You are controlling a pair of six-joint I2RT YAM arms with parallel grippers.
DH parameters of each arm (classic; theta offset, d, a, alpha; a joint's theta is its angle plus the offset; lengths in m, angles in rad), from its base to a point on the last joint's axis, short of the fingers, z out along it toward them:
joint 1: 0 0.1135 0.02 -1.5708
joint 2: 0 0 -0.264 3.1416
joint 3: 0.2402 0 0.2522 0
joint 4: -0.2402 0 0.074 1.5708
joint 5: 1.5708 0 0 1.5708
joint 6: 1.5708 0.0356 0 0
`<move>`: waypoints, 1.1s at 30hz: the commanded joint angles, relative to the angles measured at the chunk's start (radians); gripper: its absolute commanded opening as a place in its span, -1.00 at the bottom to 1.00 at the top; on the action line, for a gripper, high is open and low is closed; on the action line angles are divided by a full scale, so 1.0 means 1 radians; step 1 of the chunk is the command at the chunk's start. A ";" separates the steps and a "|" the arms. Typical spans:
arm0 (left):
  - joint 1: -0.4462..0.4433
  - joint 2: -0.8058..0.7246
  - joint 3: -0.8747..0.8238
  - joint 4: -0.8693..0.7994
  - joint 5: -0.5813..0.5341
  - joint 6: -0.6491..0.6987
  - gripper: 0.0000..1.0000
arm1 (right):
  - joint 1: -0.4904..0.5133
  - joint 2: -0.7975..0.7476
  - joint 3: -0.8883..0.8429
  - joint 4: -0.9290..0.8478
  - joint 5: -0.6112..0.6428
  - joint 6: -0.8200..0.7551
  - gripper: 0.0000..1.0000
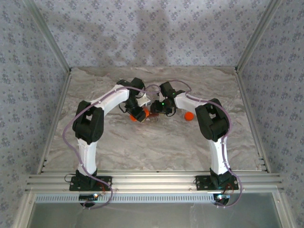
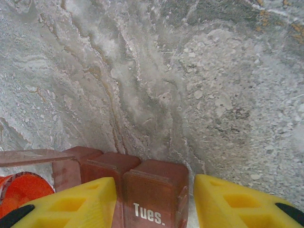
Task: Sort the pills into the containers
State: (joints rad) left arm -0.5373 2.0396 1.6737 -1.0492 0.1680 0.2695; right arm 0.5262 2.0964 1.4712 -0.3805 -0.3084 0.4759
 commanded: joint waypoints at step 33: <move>-0.006 0.021 0.070 -0.061 -0.071 0.036 -1.00 | 0.013 0.042 0.006 -0.052 0.015 -0.003 -0.03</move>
State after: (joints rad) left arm -0.5499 2.0705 1.7092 -1.0725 0.1104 0.2882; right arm 0.5289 2.0968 1.4719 -0.3805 -0.3080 0.4759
